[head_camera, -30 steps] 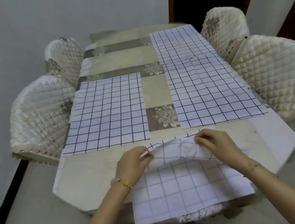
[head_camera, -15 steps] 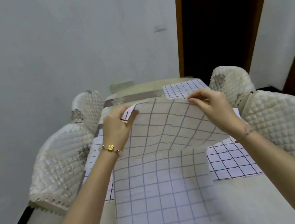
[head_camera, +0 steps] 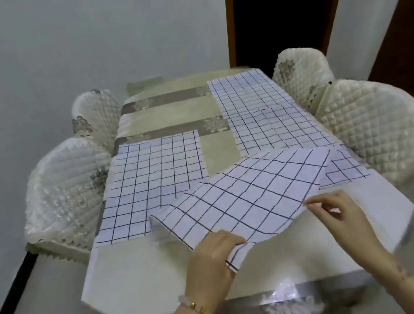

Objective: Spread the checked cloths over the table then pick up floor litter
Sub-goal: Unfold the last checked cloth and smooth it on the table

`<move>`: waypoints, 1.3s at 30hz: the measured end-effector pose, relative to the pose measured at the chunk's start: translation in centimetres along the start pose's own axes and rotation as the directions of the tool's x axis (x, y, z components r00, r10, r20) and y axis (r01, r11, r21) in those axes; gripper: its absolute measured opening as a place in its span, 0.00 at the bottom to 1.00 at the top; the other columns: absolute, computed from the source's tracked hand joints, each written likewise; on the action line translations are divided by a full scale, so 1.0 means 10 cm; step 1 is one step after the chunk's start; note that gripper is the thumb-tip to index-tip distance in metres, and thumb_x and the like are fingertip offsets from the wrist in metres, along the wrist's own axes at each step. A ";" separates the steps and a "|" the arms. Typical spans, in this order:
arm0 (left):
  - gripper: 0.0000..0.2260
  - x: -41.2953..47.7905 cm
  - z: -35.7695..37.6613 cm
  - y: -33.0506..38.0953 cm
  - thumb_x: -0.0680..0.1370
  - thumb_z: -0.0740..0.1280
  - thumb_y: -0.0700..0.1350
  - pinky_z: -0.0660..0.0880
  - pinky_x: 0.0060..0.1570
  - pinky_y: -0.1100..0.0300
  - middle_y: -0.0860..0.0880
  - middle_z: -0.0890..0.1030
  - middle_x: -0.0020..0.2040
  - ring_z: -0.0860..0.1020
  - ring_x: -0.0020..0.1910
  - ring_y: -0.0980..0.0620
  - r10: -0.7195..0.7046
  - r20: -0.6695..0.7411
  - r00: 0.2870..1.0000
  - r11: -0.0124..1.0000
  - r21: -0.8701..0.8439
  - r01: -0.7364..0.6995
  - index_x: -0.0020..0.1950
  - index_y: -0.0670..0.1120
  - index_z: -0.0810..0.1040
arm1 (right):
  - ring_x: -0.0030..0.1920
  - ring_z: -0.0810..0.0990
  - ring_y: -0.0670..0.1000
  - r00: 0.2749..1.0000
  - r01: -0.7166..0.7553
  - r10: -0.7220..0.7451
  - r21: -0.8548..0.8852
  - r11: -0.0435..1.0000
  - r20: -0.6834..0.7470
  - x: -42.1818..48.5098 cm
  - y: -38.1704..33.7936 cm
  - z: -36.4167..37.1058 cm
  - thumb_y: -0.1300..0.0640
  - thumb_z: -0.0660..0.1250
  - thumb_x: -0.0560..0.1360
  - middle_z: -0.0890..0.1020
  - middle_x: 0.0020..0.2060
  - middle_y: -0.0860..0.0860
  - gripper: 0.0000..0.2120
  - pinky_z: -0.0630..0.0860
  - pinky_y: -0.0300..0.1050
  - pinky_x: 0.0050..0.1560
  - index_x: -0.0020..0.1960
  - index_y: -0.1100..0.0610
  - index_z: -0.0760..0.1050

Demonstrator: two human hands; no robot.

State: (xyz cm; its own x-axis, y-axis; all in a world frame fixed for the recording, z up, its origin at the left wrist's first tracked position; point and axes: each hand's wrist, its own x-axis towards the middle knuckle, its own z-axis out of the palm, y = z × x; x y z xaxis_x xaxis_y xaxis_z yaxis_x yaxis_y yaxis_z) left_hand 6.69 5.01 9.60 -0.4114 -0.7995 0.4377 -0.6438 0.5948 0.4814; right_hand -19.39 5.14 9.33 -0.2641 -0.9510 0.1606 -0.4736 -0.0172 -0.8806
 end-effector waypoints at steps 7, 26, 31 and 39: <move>0.24 -0.61 0.79 0.50 0.49 0.68 0.30 0.75 0.30 0.67 0.54 0.83 0.38 0.81 0.35 0.53 0.062 0.199 0.978 0.998 0.003 -0.064 0.40 0.49 0.83 | 0.57 0.79 0.58 0.694 -0.693 0.635 0.554 0.461 0.339 -0.74 0.65 0.14 0.51 0.69 0.73 0.75 0.64 0.58 0.32 0.79 0.51 0.47 0.74 0.54 0.60; 0.20 -0.30 0.71 -0.27 0.75 0.68 0.47 0.68 0.63 0.53 0.41 0.74 0.65 0.73 0.63 0.43 -0.681 0.091 0.726 0.732 0.089 0.675 0.65 0.41 0.73 | 0.34 0.58 0.39 0.788 -0.616 0.611 0.080 0.784 0.079 -0.76 1.47 -1.06 0.70 0.62 0.75 0.63 0.32 0.47 0.23 0.64 0.34 0.29 0.68 0.58 0.70; 0.27 -0.10 0.74 -0.68 0.76 0.66 0.52 0.68 0.66 0.48 0.38 0.69 0.70 0.70 0.67 0.41 -0.821 0.179 0.543 0.553 0.010 0.833 0.69 0.38 0.67 | 0.67 0.69 0.55 0.780 -0.612 0.623 0.137 0.779 -0.059 -0.59 1.58 -1.21 0.71 0.60 0.75 0.70 0.51 0.57 0.23 0.69 0.43 0.57 0.69 0.59 0.69; 0.22 -0.10 1.08 -0.57 0.70 0.71 0.56 0.74 0.54 0.51 0.46 0.77 0.55 0.74 0.56 0.45 -0.765 0.184 0.617 0.644 0.208 0.737 0.60 0.46 0.73 | 0.45 0.71 0.53 0.740 -0.614 0.643 0.193 0.765 -0.198 -0.42 1.66 -1.33 0.71 0.59 0.76 0.76 0.56 0.60 0.22 0.70 0.37 0.40 0.69 0.62 0.70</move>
State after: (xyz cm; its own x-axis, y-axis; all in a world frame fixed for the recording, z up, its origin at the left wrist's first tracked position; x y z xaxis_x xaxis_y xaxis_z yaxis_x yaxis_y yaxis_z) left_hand 3.80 1.56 -1.75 0.1200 -0.9636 -0.2387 -0.8517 -0.2235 0.4739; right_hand -37.33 12.98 -0.06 -0.6664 -0.6533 -0.3593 -0.0379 0.5110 -0.8588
